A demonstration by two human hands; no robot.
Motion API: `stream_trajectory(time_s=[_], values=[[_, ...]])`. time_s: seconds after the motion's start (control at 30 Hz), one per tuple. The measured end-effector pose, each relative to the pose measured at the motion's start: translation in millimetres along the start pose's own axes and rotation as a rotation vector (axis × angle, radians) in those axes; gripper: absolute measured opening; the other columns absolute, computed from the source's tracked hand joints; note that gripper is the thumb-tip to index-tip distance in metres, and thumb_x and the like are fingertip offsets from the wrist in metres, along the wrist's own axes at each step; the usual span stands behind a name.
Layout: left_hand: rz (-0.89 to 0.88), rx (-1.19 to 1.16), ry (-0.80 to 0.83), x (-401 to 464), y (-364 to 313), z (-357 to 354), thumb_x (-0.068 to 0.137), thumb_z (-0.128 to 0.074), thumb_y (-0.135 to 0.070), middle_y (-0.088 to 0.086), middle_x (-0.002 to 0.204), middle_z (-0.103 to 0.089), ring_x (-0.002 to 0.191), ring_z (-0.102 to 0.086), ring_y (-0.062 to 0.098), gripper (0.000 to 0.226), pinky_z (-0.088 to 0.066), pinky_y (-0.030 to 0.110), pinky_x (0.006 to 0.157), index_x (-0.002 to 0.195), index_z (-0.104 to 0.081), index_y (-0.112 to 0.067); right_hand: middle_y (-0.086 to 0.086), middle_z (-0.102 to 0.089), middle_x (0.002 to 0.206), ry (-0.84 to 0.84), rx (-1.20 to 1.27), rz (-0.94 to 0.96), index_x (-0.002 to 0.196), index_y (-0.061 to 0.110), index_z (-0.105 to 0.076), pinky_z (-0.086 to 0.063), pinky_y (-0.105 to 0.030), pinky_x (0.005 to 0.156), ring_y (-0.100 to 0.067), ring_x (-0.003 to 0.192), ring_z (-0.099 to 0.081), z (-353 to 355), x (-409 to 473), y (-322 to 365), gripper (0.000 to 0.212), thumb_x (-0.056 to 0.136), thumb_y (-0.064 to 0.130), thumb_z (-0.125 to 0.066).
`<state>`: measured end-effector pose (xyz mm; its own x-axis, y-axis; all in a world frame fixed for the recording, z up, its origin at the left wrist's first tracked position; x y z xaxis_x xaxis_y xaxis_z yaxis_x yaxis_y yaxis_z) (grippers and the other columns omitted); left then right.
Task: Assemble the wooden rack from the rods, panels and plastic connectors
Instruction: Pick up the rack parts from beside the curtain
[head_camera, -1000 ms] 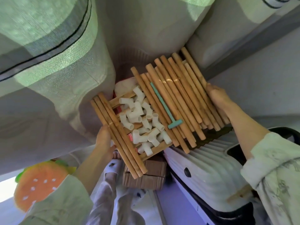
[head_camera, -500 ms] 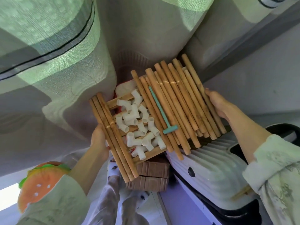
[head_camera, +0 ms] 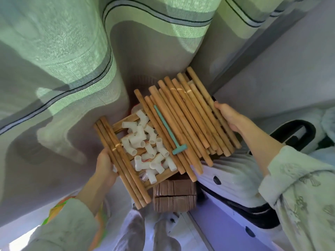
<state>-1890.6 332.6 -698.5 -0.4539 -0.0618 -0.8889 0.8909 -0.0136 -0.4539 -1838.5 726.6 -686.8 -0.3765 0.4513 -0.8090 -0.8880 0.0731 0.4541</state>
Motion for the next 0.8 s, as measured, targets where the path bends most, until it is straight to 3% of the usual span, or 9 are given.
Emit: stream_trajectory(time_s=[0.17,0.27,0.37,0.47,0.53,0.6,0.63,0.73,0.8], values=[[-0.024,0.062,0.039,23.1,5.9,0.9,0.097,-0.028,-0.028,-0.001,0.054,-0.063,0.062,-0.055,0.018,0.036,-0.040,0.030,0.058,0.079,-0.058,-0.016,-0.011,-0.052,0.134,0.005,-0.002,-0.033,0.138,0.020,-0.045,-0.036,-0.048,0.107,-0.031,0.122,-0.049,-15.5,20.1,-19.5,0.070,0.084,0.062,-0.036],[0.001,0.073,0.034,34.4,9.2,6.3,0.096,-0.029,-0.032,0.000,0.059,-0.061,0.049,-0.051,0.013,0.034,-0.038,0.028,0.056,0.081,-0.056,-0.017,-0.012,-0.063,0.115,0.025,0.028,-0.065,0.123,0.015,-0.058,-0.046,-0.045,0.095,-0.030,0.105,-0.059,-20.8,23.9,-26.6,0.054,0.093,0.054,-0.037],[0.013,0.089,0.002,40.1,7.1,6.1,0.094,-0.031,-0.035,-0.001,0.070,-0.062,0.068,-0.053,0.019,0.031,-0.043,0.034,0.069,0.085,-0.057,-0.021,-0.009,-0.066,0.095,0.071,0.048,-0.067,0.105,0.015,-0.063,-0.051,-0.038,0.078,-0.025,0.088,-0.062,-19.3,26.4,-24.9,0.046,0.096,0.051,-0.035],[0.009,0.087,0.002,41.9,8.6,3.1,0.096,-0.029,-0.035,-0.004,0.052,-0.055,0.057,-0.041,0.019,0.034,-0.045,0.041,0.086,0.076,-0.053,-0.021,-0.003,-0.066,0.069,0.151,0.079,-0.062,0.081,0.019,-0.063,-0.049,-0.033,0.067,-0.020,0.069,-0.061,-22.8,22.5,-18.1,0.046,0.099,0.045,-0.030],[0.013,0.061,-0.014,42.9,10.3,4.0,0.096,-0.030,-0.040,-0.001,0.064,-0.058,0.062,-0.044,0.020,0.035,-0.045,0.045,0.087,0.085,-0.056,-0.020,-0.004,-0.064,0.069,0.196,0.112,-0.070,0.078,0.018,-0.064,-0.050,-0.034,0.071,-0.021,0.067,-0.060,-24.6,22.4,-15.4,0.047,0.099,0.044,-0.030],[0.027,0.045,-0.018,47.1,12.3,5.7,0.097,-0.029,-0.043,0.003,0.070,-0.054,0.059,-0.040,0.019,0.036,-0.032,0.056,0.103,0.088,-0.055,-0.020,-0.006,-0.064,0.074,0.218,0.132,-0.086,0.082,0.016,-0.064,-0.049,-0.039,0.078,-0.024,0.069,-0.059,-24.8,23.7,-14.9,0.048,0.097,0.046,-0.031],[0.021,0.051,-0.018,48.5,12.9,5.6,0.097,-0.029,-0.044,0.003,0.067,-0.052,0.056,-0.038,0.018,0.037,-0.031,0.056,0.103,0.085,-0.054,-0.020,-0.007,-0.064,0.076,0.224,0.134,-0.094,0.084,0.016,-0.065,-0.049,-0.040,0.079,-0.025,0.070,-0.059,-24.5,25.8,-15.6,0.048,0.096,0.047,-0.030],[0.008,0.059,-0.030,51.1,15.8,5.3,0.097,-0.029,-0.048,0.000,0.065,-0.059,0.063,-0.047,0.019,0.040,-0.045,0.039,0.075,0.086,-0.056,-0.021,-0.007,-0.064,0.076,0.243,0.154,-0.111,0.088,0.016,-0.064,-0.049,-0.038,0.075,-0.024,0.068,-0.058,-25.3,26.8,-14.8,0.046,0.096,0.047,-0.030],[0.012,0.056,-0.051,51.8,17.0,7.1,0.095,-0.031,-0.049,0.001,0.080,-0.062,0.079,-0.055,0.021,0.040,-0.041,0.041,0.081,0.094,-0.059,-0.021,-0.005,-0.063,0.073,0.254,0.158,-0.128,0.086,0.016,-0.063,-0.049,-0.037,0.072,-0.024,0.066,-0.057,-24.8,24.7,-14.7,0.046,0.095,0.048,-0.031]])
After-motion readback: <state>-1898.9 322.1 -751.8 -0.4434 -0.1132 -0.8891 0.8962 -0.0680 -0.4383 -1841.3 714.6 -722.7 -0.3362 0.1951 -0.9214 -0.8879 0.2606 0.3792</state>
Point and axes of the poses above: each hand's wrist, its own x-axis towards the middle knuckle, its own z-axis out of the back of the hand, y = z × x, the point moved 5 cm from there along x, towards the middle knuckle
